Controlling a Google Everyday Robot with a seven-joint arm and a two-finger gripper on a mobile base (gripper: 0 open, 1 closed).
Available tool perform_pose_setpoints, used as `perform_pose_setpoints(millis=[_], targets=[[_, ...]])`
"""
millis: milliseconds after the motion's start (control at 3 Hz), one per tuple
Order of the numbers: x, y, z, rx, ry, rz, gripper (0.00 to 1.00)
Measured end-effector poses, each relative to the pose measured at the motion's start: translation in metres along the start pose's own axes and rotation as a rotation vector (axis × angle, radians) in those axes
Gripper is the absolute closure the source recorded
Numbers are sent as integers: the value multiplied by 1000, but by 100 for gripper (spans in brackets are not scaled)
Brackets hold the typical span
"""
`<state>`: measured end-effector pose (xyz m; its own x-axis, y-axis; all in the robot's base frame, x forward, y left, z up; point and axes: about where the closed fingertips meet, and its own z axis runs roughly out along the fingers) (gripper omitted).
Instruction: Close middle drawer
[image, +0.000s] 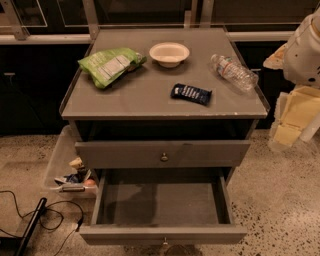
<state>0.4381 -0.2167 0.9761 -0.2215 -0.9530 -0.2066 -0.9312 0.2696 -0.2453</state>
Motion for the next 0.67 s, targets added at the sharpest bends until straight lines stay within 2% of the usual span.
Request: perform_pose_setpoints(millis=[333, 667], targets=[[0, 0, 0, 0, 0, 0, 0], [5, 11, 17, -32, -24, 7, 0]])
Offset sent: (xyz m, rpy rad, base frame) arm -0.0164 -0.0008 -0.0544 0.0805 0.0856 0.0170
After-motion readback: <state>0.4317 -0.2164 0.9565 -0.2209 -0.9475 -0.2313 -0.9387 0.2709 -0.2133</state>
